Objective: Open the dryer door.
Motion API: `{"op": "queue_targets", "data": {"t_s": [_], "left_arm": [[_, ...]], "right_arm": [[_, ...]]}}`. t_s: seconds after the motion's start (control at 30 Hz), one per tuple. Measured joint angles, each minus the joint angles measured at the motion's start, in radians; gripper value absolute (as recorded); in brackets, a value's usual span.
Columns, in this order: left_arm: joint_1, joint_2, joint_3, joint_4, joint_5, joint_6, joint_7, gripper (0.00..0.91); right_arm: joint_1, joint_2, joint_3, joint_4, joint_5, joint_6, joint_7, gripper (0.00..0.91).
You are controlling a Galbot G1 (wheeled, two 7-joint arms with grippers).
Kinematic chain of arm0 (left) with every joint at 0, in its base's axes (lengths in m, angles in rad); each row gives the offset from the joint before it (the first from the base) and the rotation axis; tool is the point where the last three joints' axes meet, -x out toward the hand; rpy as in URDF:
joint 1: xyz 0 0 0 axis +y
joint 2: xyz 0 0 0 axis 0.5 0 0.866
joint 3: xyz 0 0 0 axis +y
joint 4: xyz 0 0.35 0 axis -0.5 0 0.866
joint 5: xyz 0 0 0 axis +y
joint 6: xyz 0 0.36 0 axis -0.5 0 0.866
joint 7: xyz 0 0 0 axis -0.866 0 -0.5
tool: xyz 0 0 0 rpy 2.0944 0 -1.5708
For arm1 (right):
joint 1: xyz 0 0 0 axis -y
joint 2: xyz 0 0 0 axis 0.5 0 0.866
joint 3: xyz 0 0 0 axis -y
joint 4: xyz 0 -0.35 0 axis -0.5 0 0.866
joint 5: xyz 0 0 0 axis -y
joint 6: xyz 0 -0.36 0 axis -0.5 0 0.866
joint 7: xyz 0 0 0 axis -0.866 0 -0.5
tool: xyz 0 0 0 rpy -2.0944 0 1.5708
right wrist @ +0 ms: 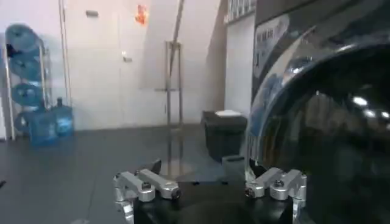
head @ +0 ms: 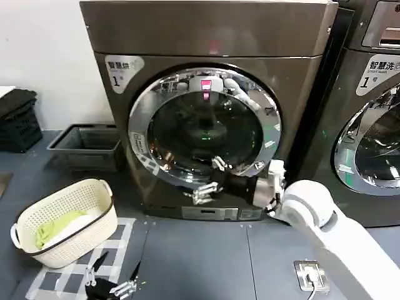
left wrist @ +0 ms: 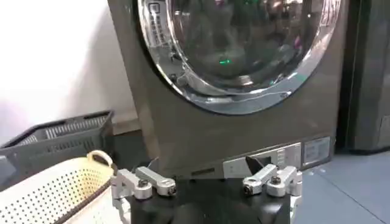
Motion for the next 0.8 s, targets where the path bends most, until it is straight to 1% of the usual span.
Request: {"op": "queue_targets", "data": {"t_s": [0.23,0.4,0.47,0.8], "left_arm": [[0.001,-0.002,0.001,-0.003,0.001,0.000,0.000,0.907],[0.001,-0.005,0.002,-0.003,0.002,0.000,0.001,0.907],[0.000,-0.006,0.002,-0.003,0.002,0.000,0.001,0.907],[0.001,-0.007,0.003,-0.010,0.005,-0.001,0.000,0.907]], "right_arm": [[0.069,0.036,-0.048,-0.101,-0.007,0.015,-0.003,0.907],[0.090,0.057,-0.065,-0.155,-0.038,0.055,-0.015,0.907],[0.098,0.068,-0.070,-0.178,-0.042,0.062,-0.012,0.907],[0.117,0.100,-0.102,-0.238,-0.046,0.087,0.049,0.907]]}}
